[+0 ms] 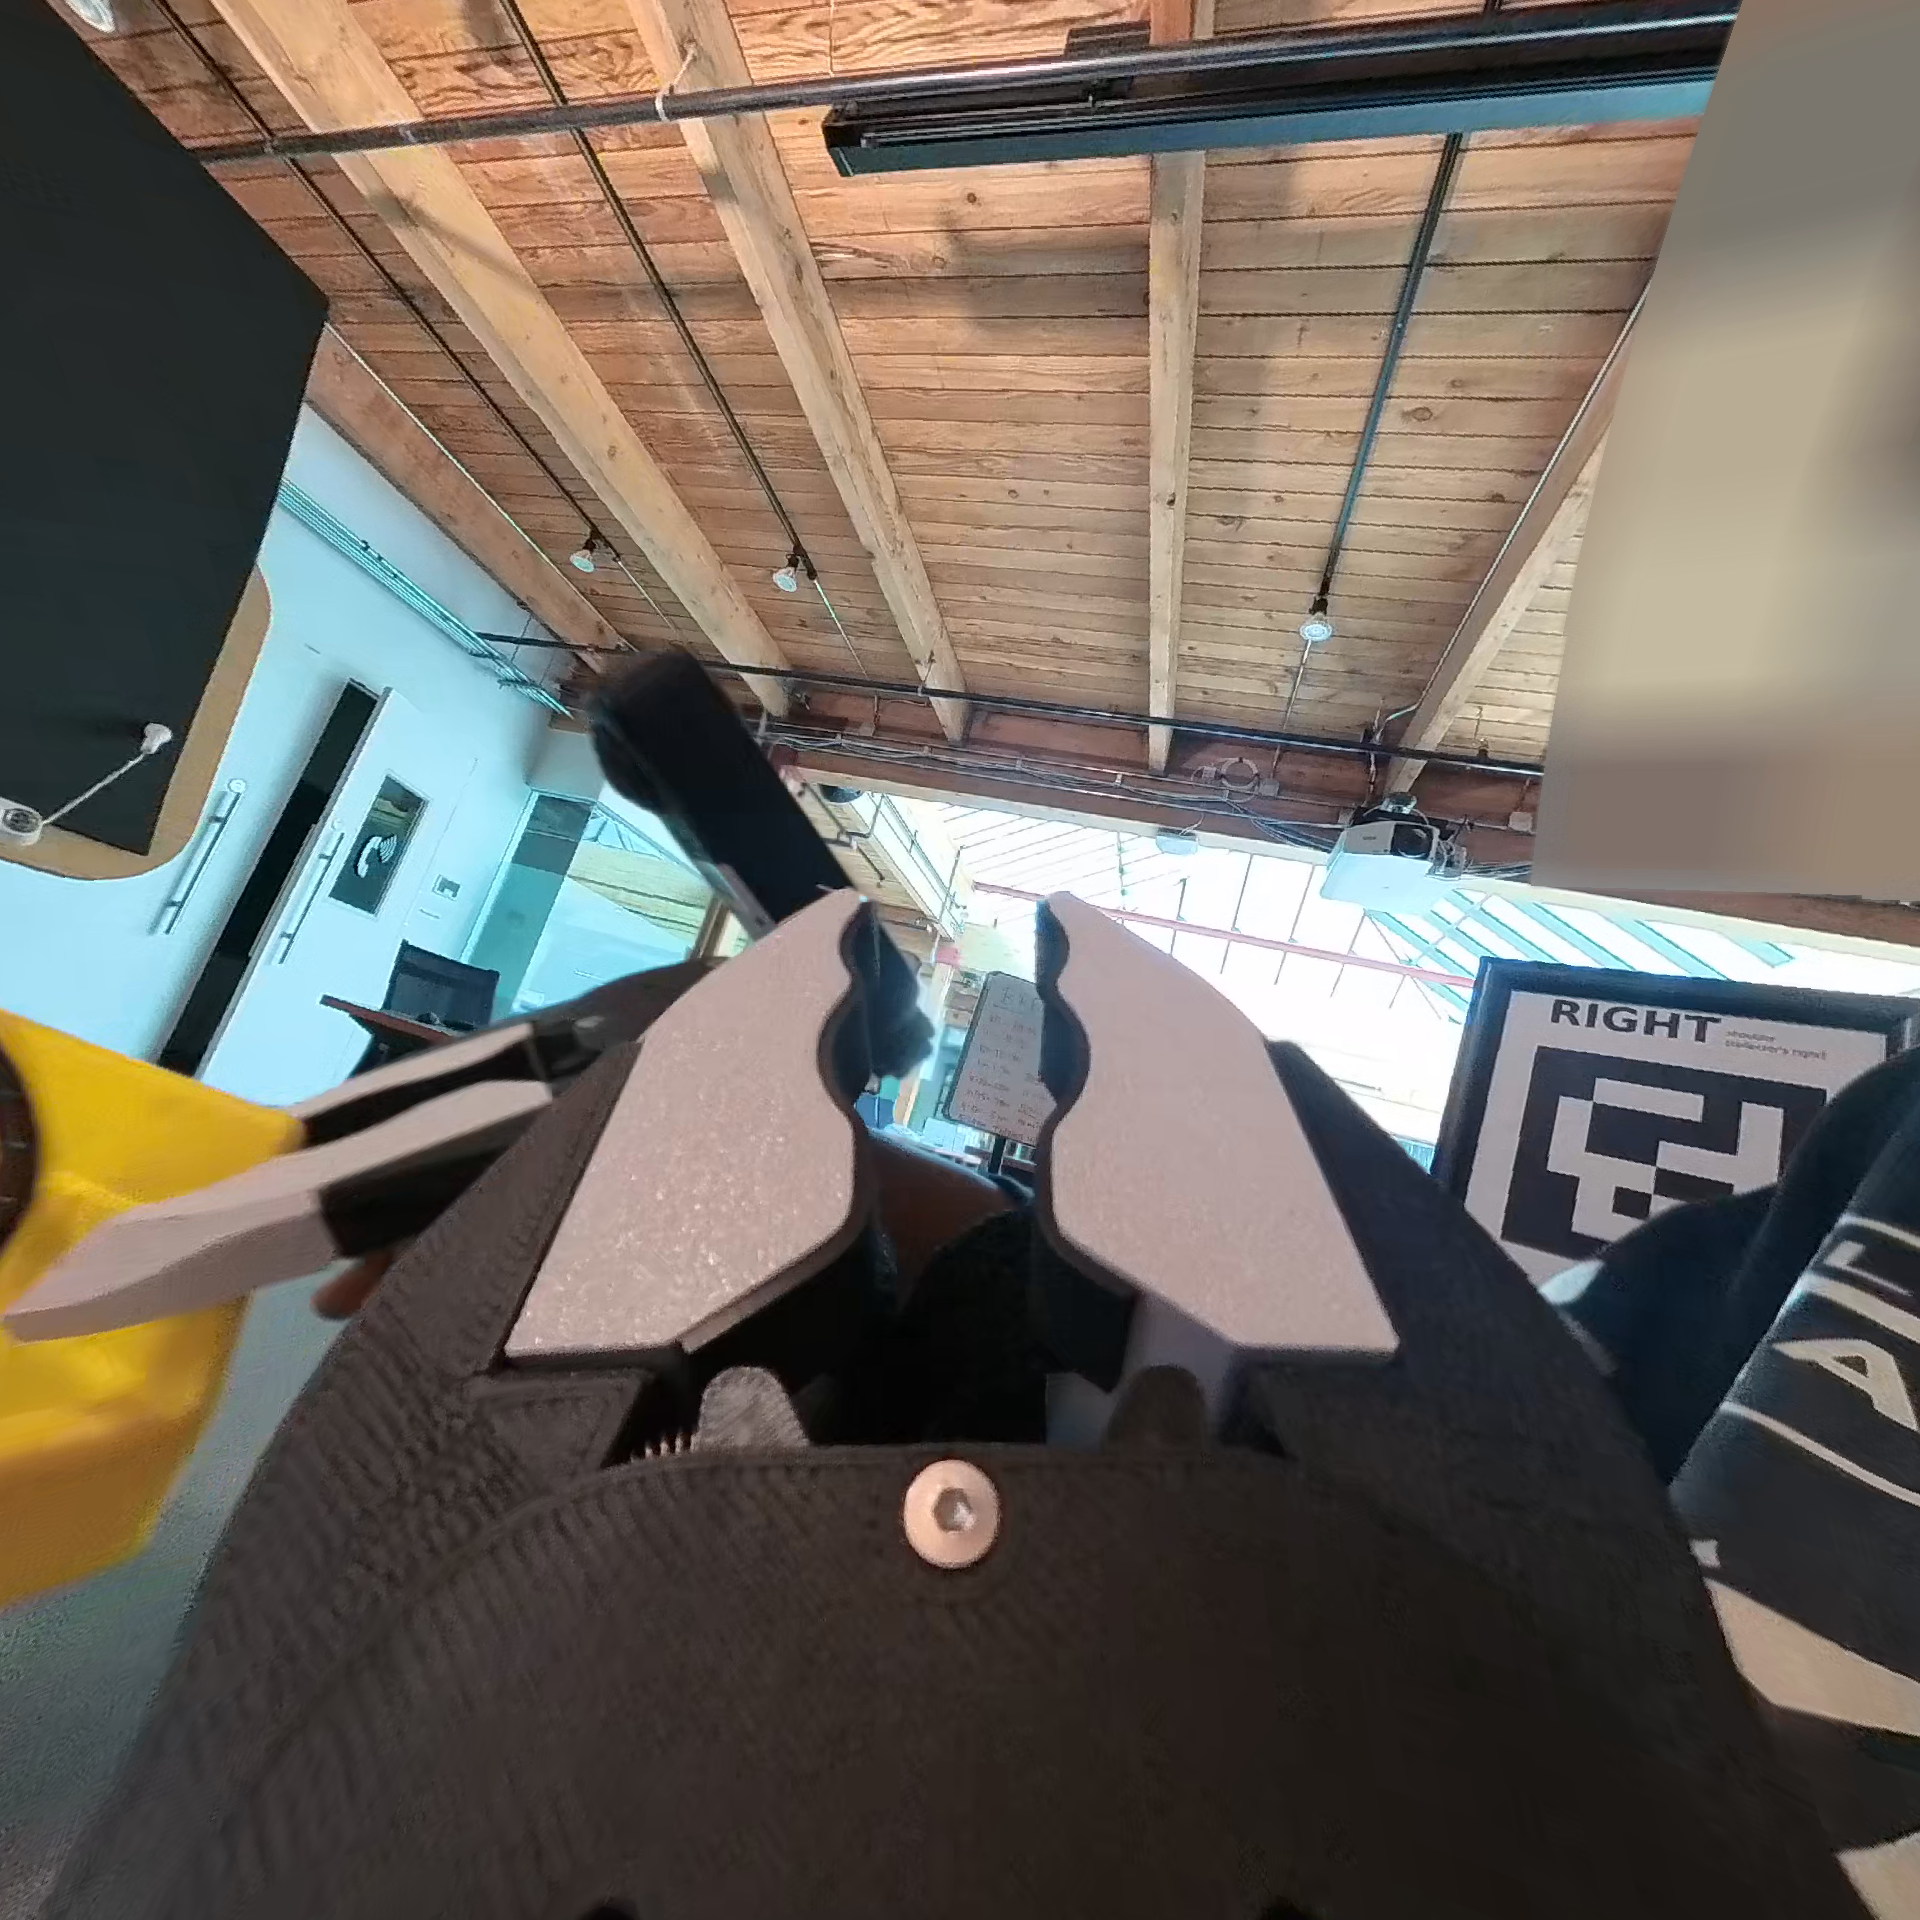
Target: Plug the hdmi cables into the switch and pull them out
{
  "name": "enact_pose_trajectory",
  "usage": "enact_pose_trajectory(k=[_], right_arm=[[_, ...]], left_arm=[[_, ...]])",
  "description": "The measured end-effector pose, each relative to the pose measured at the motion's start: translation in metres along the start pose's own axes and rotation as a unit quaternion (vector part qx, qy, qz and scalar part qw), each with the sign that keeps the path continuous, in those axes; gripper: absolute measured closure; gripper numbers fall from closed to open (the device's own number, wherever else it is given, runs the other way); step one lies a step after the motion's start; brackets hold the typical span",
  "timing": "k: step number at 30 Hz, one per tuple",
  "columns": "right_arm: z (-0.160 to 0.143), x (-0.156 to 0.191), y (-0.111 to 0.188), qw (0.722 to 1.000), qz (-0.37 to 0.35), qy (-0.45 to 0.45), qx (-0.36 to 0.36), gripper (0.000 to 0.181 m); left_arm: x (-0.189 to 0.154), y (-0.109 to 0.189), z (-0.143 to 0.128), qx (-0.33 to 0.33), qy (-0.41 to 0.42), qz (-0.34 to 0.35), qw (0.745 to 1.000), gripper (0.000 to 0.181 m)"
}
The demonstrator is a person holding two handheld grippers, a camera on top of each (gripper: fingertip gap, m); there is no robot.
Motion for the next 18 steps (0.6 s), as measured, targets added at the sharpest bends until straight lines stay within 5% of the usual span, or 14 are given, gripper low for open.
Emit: enact_pose_trajectory(k=[12,15,18], right_arm=[[0.065,0.021,-0.044,0.994,0.084,0.058,-0.035,0.153],[0.064,0.021,-0.03,0.988,0.138,0.041,-0.049,0.112],[0.063,0.021,0.02,0.977,0.184,0.009,-0.107,0.077]], left_arm=[[-0.002,0.0,-0.001,0.004,-0.002,0.001,1.0,0.153],[-0.002,0.001,-0.002,0.005,-0.003,0.001,1.0,0.153],[-0.003,0.001,-0.001,0.004,-0.003,-0.001,1.0,0.153]])
Point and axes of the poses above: each gripper's, where its closed fingertips meet, y back along the fingers, z out of its top, x = y × z across the jaws, the point moved 1 cm from there along y, back along the fingers, and after that the axes turned 14 degrees about x, right-handed, at the moved point
